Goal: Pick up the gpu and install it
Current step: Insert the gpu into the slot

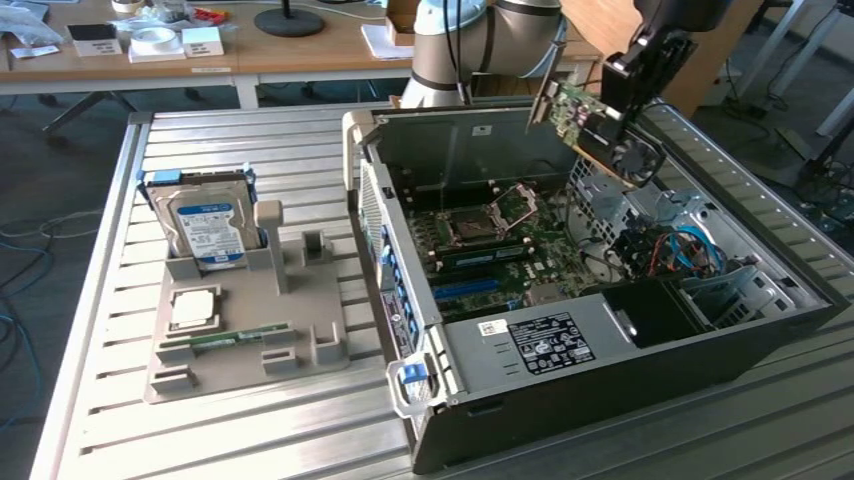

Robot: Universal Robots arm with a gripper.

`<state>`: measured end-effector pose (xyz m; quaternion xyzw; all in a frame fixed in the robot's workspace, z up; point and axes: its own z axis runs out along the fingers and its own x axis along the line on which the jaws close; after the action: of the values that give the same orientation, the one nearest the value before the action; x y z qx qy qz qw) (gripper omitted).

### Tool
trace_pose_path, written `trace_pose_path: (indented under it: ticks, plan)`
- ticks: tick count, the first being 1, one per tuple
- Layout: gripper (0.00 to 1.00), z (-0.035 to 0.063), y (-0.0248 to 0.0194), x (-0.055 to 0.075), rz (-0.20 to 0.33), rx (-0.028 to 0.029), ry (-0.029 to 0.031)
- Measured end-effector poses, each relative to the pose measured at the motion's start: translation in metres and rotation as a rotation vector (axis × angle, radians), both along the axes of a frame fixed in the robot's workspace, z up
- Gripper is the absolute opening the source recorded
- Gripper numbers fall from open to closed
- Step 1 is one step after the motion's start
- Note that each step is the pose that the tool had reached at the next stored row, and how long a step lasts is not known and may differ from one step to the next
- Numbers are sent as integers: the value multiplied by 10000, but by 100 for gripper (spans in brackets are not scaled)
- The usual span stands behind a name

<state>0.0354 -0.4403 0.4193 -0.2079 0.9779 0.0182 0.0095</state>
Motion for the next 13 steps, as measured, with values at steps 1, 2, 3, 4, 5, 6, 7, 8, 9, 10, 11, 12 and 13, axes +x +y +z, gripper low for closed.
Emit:
trace_pose_path:
  ticks: [1, 2, 3, 4, 5, 6, 7, 8, 9, 10, 11, 12, 13]
  plan:
    - [27, 0, 0, 0, 179, -2, 0]
    - [27, 0, 0, 0, 359, -4, 0]
    - [27, 0, 0, 0, 539, -6, 0]
    - [27, 0, 0, 0, 729, -7, 0]
    - [27, 0, 0, 0, 910, -9, 0]
    - [27, 0, 0, 0, 1089, -10, 1]
    - [27, 0, 0, 0, 1275, -11, 0]
    - [27, 0, 0, 0, 1449, -13, 0]
    - [27, 0, 0, 0, 1629, -14, 0]
    - [27, 0, 0, 0, 1809, -16, 0]
    - [27, -1, 0, 0, 2004, -17, 0]
    - [27, 0, 0, 0, 2185, -19, 0]
    - [27, -1, 0, 0, 2364, -20, 0]
